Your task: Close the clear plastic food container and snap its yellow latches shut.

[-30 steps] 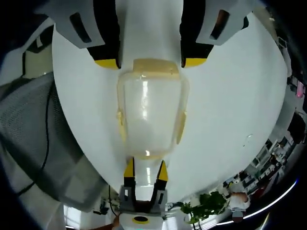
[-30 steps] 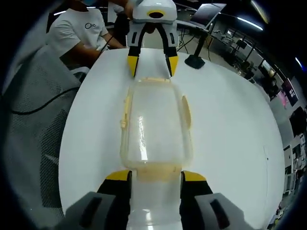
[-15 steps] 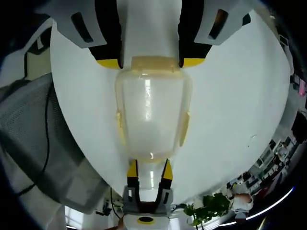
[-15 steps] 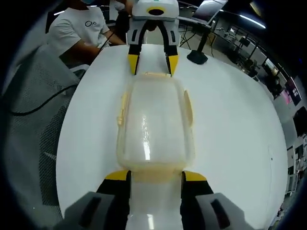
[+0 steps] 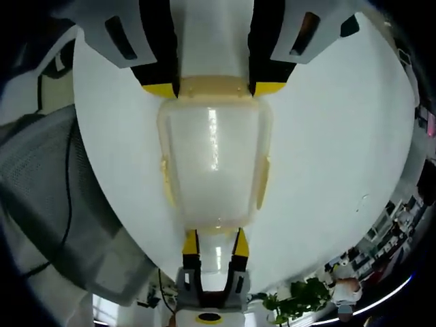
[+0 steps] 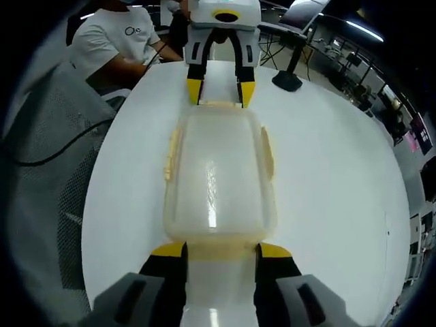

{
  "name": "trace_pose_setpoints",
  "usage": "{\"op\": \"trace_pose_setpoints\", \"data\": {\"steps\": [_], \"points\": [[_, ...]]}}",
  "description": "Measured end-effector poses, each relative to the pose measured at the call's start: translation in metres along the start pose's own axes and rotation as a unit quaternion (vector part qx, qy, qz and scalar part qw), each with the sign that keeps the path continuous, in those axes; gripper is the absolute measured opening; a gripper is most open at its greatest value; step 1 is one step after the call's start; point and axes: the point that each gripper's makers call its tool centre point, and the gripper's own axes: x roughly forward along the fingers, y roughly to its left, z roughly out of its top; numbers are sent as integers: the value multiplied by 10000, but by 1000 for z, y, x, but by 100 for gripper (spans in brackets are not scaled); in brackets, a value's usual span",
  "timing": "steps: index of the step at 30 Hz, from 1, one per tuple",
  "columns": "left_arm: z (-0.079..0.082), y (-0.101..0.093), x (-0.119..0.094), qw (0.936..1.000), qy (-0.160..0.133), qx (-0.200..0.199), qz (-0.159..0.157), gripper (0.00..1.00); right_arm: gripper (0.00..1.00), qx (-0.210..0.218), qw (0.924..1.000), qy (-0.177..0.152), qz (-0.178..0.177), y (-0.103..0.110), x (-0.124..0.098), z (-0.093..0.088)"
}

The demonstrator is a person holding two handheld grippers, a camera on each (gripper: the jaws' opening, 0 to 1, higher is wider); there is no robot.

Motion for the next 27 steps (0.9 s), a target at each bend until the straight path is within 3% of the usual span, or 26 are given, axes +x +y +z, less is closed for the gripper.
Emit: {"op": "trace_pose_setpoints", "data": {"steps": [14,27], "points": [[-1,-2,-2,10000,22,-68,48,37,35,-41,9998,-193,77,2,-1,1],[10,-10,-21,10000,20,-59,30,37,36,-75,9997,-203,141,8,-18,9]]}}
